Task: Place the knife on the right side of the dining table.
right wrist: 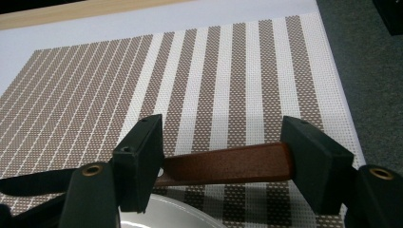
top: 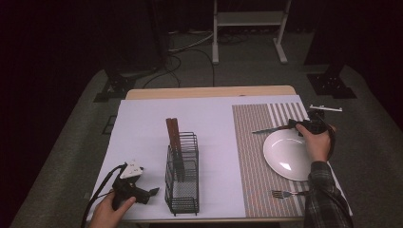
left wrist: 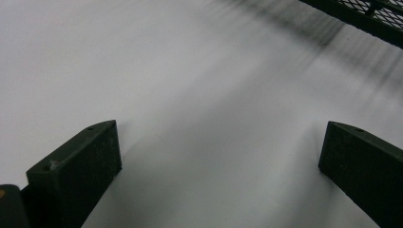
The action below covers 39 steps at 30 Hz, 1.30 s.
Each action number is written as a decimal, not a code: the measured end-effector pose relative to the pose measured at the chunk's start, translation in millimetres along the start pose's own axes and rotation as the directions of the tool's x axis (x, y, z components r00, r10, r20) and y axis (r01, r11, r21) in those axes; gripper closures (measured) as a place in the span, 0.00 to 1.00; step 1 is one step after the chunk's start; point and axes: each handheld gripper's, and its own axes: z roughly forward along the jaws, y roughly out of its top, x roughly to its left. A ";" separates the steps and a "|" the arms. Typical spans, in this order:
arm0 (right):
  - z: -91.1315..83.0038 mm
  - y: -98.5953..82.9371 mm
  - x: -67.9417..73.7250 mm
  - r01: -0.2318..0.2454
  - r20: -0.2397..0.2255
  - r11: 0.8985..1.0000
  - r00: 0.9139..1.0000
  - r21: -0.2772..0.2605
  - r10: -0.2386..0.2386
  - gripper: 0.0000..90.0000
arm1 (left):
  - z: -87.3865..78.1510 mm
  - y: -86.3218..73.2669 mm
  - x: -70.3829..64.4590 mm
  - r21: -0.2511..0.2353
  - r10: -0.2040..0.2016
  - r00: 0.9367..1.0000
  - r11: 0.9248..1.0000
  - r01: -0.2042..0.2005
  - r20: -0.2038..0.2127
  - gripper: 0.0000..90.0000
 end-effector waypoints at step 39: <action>-27.2 4.9 45.7 0.178 -0.012 0.984 0.984 -0.016 -0.178 0.31 | 0.0 0.0 0.0 0.000 0.000 1.000 1.000 0.000 0.000 0.00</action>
